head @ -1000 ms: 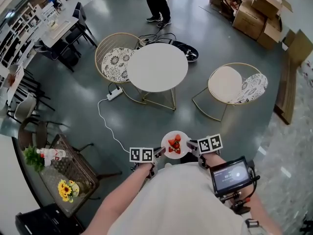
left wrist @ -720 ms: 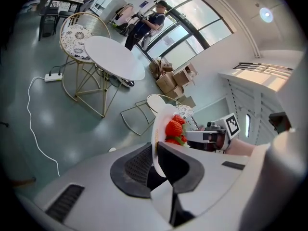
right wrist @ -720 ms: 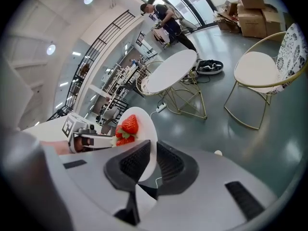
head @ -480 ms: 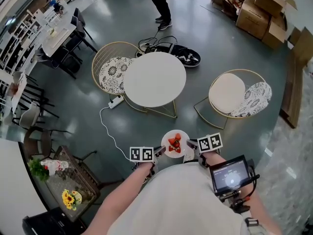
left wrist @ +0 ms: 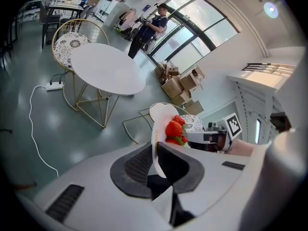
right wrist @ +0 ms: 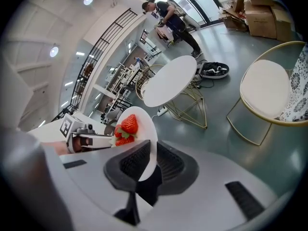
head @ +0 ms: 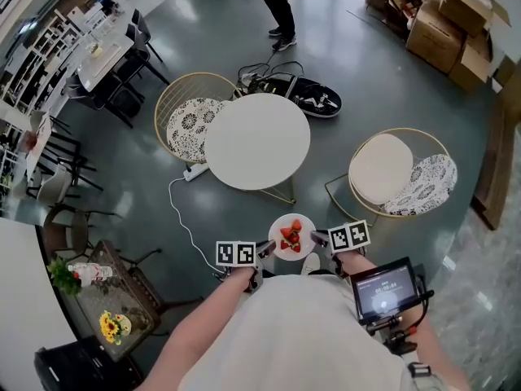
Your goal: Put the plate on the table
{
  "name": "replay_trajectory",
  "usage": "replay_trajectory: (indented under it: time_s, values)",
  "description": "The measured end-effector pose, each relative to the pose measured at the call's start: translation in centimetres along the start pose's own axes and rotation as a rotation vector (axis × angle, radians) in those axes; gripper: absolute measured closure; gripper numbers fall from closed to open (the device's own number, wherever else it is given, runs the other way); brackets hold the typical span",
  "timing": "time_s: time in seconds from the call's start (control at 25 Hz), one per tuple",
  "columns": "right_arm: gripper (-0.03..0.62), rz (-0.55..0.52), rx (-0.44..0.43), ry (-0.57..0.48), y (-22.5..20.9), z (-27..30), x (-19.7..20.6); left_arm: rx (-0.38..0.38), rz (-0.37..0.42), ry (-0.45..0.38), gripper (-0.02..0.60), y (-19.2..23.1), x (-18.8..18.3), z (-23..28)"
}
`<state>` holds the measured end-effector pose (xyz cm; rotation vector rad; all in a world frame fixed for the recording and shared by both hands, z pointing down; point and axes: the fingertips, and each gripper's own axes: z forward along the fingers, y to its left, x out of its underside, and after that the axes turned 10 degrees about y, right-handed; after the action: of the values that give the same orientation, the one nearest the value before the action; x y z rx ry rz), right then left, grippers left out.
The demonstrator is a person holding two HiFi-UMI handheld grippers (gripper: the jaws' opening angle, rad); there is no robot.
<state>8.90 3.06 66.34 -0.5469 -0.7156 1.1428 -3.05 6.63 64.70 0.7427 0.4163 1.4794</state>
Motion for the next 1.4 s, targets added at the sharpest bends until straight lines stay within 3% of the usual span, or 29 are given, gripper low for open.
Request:
replay_trajectory:
  time_s: [0.48, 1.0, 1.4]
  values:
    - [0.568, 0.039, 0.001, 0.018, -1.3, 1.7, -4.2, 0.004, -0.022, 0.028, 0.563, 1.9, -4.3, 0.5]
    - [0.568, 0.062, 0.107, -0.010, -1.5, 3.7, -15.1, 0.097, 0.025, 0.047, 0.563, 6.2, -15.7, 0.0]
    - [0.568, 0.053, 0.160, -0.037, -0.3, 5.6, -21.6, 0.142, 0.064, 0.051, 0.562, 9.3, -22.2, -1.5]
